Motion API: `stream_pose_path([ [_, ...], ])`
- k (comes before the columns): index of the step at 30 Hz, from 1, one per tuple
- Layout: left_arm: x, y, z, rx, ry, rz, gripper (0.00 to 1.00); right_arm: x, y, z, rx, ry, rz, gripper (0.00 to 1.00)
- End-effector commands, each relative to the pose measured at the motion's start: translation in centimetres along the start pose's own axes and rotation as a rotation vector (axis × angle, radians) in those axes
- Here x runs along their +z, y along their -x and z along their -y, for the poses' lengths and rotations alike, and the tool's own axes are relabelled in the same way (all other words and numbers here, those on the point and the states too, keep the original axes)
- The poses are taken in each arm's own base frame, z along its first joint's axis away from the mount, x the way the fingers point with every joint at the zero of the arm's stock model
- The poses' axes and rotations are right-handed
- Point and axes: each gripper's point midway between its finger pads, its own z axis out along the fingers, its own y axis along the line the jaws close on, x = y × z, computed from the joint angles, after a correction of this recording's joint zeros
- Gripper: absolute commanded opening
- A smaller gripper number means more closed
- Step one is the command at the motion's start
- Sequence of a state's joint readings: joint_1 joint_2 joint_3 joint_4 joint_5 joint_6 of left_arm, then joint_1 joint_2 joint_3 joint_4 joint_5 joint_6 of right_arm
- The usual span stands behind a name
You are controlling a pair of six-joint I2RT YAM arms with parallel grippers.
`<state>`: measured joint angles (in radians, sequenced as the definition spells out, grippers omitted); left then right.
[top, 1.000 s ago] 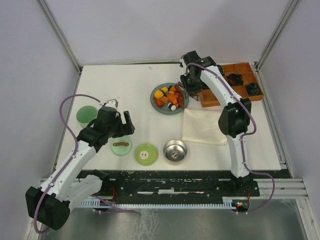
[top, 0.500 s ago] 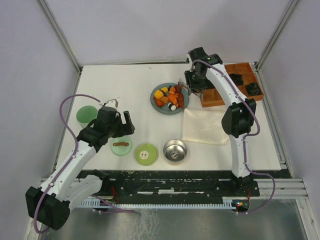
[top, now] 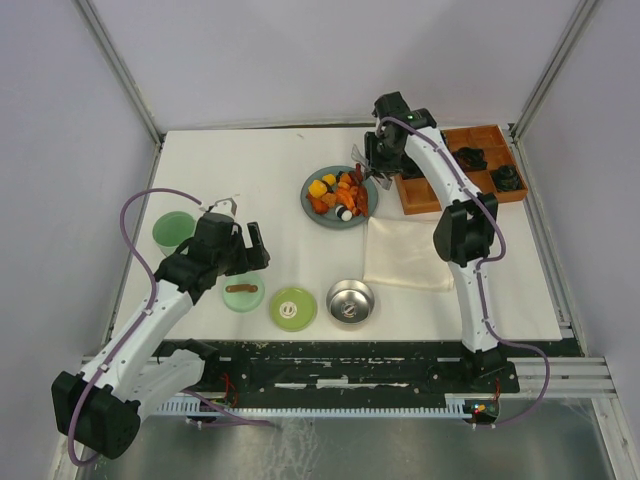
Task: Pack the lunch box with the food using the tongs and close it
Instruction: Pick up the fake food from the plate.
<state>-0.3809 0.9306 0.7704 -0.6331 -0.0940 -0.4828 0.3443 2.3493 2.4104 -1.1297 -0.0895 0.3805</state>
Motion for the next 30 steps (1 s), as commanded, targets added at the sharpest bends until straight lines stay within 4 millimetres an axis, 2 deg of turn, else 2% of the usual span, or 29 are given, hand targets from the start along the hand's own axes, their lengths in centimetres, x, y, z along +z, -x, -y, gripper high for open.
stream_pose_path([
  [1, -0.2, 1.2, 0.5, 0.023, -0.025, 0.043, 0.95, 0.3, 1.6, -1.1, 0.046, 0.036, 0.048, 0.48],
  [13, -0.1, 1.1, 0.5, 0.024, -0.025, 0.037, 0.95, 1.7, 0.2, -0.4, 0.04, 0.012, -0.011, 0.45],
  [23, -0.1, 1.0, 0.5, 0.024, -0.029, 0.035, 0.95, 1.5, 0.2, -0.3, 0.031, 0.009, -0.011, 0.39],
  [27, -0.1, 1.0, 0.5, 0.024, -0.028, 0.036, 0.95, 0.7, 0.5, -0.1, 0.024, -0.003, 0.005, 0.31],
  [30, -0.2, 1.1, 0.6, 0.023, -0.032, 0.038, 0.95, -1.1, 1.2, -0.3, 0.016, 0.001, 0.044, 0.25],
])
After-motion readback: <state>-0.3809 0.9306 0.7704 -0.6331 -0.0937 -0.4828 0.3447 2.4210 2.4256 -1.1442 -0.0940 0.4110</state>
